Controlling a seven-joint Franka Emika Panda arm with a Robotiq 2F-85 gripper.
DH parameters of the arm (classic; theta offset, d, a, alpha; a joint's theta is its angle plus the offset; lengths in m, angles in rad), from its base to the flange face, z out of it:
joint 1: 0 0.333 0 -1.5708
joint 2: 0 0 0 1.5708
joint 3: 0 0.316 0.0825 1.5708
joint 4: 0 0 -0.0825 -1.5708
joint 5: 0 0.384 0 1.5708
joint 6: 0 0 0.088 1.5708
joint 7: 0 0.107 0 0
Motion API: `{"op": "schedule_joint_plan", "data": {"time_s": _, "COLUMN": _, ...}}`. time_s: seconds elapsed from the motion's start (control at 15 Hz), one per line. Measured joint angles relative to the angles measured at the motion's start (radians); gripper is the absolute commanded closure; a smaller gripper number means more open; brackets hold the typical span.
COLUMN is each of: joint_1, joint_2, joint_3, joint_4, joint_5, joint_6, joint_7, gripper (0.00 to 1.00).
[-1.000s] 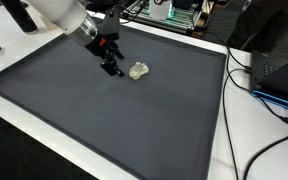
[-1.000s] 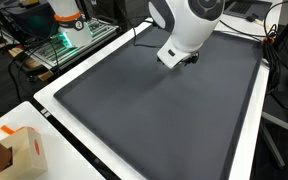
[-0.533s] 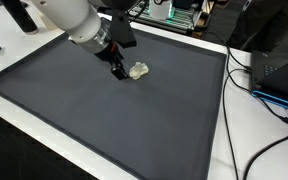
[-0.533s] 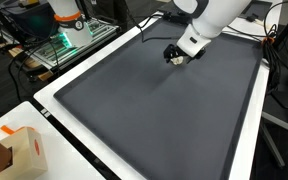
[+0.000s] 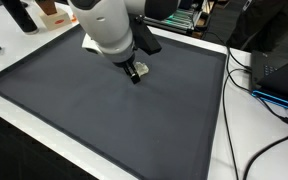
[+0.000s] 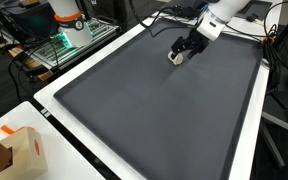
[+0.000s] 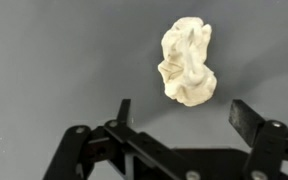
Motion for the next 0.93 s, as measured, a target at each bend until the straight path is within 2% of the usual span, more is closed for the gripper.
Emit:
{"op": "schedule_joint_plan", "data": {"time_s": 0.6, "joint_1": 0.143, "joint_2": 0.006, "joint_3": 0.004, "joint_4": 0.012, "joint_5": -0.297, "joint_6": -0.010, "joint_7": -0.006, "gripper": 0.00}}
{"op": "schedule_joint_plan", "data": {"time_s": 0.93, "joint_1": 0.200, "joint_2": 0.015, "joint_3": 0.005, "joint_4": 0.002, "joint_5": -0.418, "joint_6": -0.022, "joint_7": -0.007, "gripper": 0.00}}
